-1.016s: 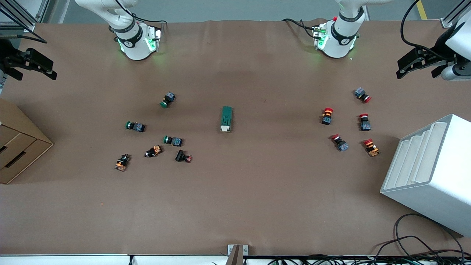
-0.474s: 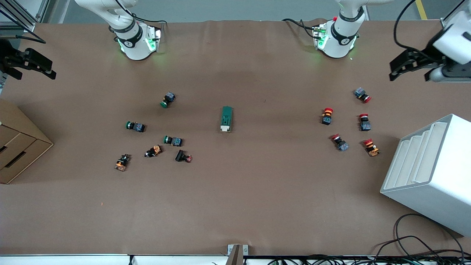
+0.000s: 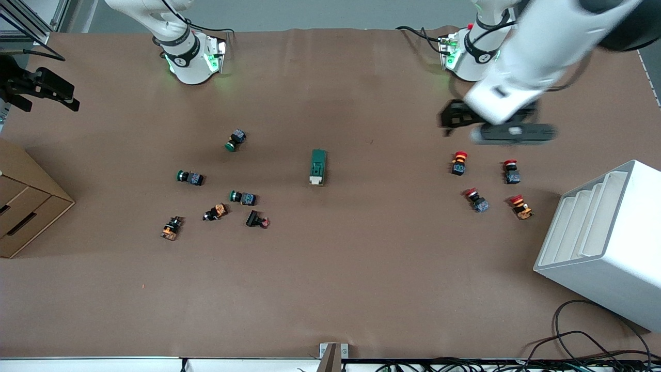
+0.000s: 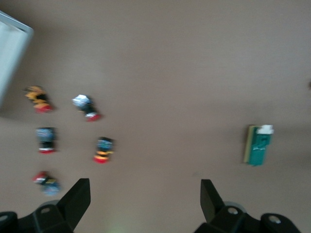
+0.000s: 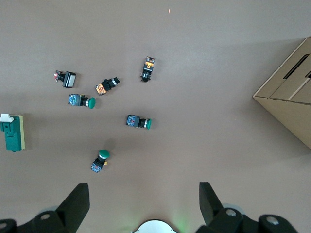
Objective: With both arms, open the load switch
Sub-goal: 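Move the left gripper over the teal load switch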
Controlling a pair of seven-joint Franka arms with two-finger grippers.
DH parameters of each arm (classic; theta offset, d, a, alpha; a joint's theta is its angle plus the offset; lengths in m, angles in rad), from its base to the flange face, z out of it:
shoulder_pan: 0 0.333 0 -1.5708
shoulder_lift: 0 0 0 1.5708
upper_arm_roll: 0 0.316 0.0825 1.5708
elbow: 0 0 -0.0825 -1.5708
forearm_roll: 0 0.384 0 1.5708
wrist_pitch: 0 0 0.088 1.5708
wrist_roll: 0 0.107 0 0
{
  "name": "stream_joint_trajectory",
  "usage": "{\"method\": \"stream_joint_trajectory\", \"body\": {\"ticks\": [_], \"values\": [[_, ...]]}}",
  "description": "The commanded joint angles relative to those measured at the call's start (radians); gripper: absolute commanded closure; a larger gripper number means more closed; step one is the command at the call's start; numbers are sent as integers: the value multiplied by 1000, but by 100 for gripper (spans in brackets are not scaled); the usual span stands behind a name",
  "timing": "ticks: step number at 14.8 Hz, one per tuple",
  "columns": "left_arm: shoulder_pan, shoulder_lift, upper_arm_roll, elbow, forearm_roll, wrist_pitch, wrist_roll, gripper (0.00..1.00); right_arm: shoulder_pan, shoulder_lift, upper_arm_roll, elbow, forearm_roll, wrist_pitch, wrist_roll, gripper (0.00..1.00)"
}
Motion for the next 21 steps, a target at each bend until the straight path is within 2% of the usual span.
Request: {"method": "stream_joint_trajectory", "body": {"ticks": [1,3,5,7,11,12,15,18,19,21], "values": [[-17,-4,-99,-124,15,155,-235,0,4,-12,4,3,-3,-4,0,0],[-78,3,-121,-200,23,255,-383,0,5,-12,5,14,-10,-13,0,0],[-172,48,-123,-264,139,345,-490,0,5,-12,5,15,-10,-14,0,0],[-272,141,-123,-264,259,388,-671,0,-1,-12,2,14,-10,-17,-7,0],[-393,282,-123,-264,506,459,-957,0,-10,14,-4,44,3,-2,3,0],[-422,314,-123,-263,579,468,-990,0,-30,54,-4,40,13,-2,3,0],[-491,378,-123,-263,705,514,-1147,1,-37,209,-2,58,5,1,-14,0],[-573,448,-123,-260,891,521,-1294,3,-31,221,5,60,11,15,-49,0],[-586,476,-123,-258,961,521,-1361,3,-12,220,5,57,11,15,-19,0],[-614,525,-123,-257,1095,522,-1464,3,50,223,7,51,13,22,178,0]]}}
